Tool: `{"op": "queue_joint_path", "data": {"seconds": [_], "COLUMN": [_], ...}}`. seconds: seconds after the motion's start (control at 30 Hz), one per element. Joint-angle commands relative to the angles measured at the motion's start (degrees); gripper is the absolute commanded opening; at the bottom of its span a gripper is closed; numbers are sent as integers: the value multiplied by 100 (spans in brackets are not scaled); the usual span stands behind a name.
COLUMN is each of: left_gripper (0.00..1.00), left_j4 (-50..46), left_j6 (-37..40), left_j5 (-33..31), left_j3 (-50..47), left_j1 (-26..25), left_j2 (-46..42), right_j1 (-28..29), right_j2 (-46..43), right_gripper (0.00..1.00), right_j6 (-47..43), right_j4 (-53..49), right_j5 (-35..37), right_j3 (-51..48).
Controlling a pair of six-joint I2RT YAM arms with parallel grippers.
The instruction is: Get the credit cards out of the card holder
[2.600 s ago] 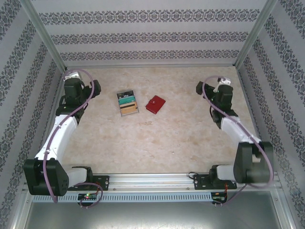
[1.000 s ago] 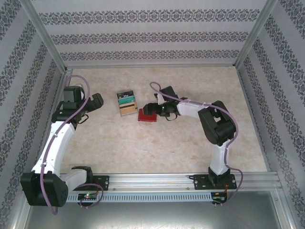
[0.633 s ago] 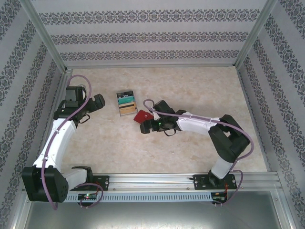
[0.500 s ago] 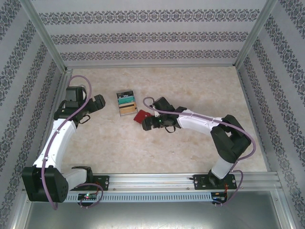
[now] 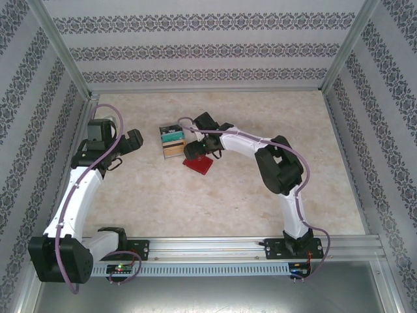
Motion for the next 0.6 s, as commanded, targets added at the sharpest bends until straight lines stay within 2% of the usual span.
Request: {"op": "queue_joint_path", "data": {"seconds": [0.0,0.13,0.37,0.57], "left_gripper": [99,99,99,99], "left_j4": [-171,-102,42,141], "left_j6": [-43,-43,-67,-108], "left_j5": [-129,-192,-125,-43], "left_j3": [-45,-87,-106,-81], "left_j1": [-82,-82,-82,-82], "left_j2": [-91,-82,88,223], "right_j1": [130,353,875,1027], "right_j2": [-35,-428,-1285,-1604], "right_gripper": [92,88,84,84], "right_j6": [14,361,704,867], "right_j4": [-236,70,143,-271], "right_j5": [-407,-541,-349,824], "right_j3": [-5,-707,-1688,-1646]}}
